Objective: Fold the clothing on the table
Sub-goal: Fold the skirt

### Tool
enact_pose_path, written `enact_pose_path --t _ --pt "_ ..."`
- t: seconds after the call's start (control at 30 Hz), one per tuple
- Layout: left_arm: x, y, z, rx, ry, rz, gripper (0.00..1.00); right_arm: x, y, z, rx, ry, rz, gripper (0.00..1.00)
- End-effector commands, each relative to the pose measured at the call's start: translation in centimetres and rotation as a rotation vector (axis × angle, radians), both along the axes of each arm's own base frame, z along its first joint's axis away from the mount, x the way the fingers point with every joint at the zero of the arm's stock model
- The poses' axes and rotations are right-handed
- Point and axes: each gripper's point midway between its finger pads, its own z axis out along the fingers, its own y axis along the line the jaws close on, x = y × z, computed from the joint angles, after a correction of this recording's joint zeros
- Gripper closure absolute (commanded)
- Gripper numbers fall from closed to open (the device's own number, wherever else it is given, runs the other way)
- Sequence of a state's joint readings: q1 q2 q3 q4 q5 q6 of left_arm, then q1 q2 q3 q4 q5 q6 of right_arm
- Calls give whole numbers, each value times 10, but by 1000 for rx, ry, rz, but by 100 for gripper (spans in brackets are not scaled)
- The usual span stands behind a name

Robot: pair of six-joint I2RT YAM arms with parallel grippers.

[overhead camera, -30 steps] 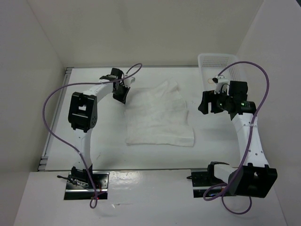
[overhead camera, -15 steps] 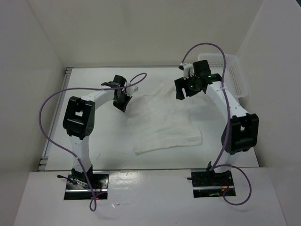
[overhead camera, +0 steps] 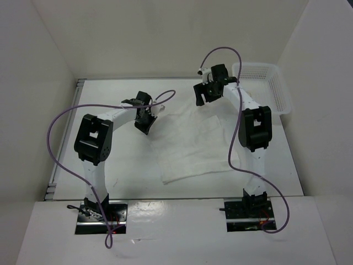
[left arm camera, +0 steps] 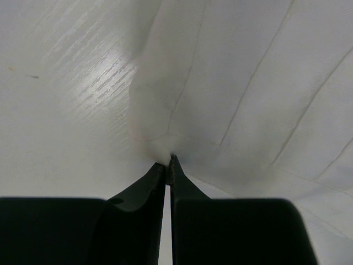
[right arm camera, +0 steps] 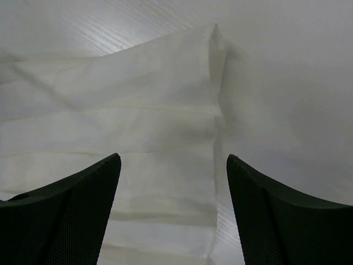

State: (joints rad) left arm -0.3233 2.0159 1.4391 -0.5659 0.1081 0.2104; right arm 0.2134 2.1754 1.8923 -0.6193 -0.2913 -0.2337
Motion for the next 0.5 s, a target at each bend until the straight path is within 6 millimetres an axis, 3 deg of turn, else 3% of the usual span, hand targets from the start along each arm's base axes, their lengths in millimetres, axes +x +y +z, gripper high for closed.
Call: enact_pose_path --t 0.0,0.2,0.47 --pt "-2 2 14 -2 -30 -13 89 29 6 15 18 -90 13 18" --pt "-2 0 18 -14 -36 -17 89 36 17 6 47 -79 22 18" --pt "-9 -10 15 -9 -30 -55 89 55 18 -27 31 -50 2 18"
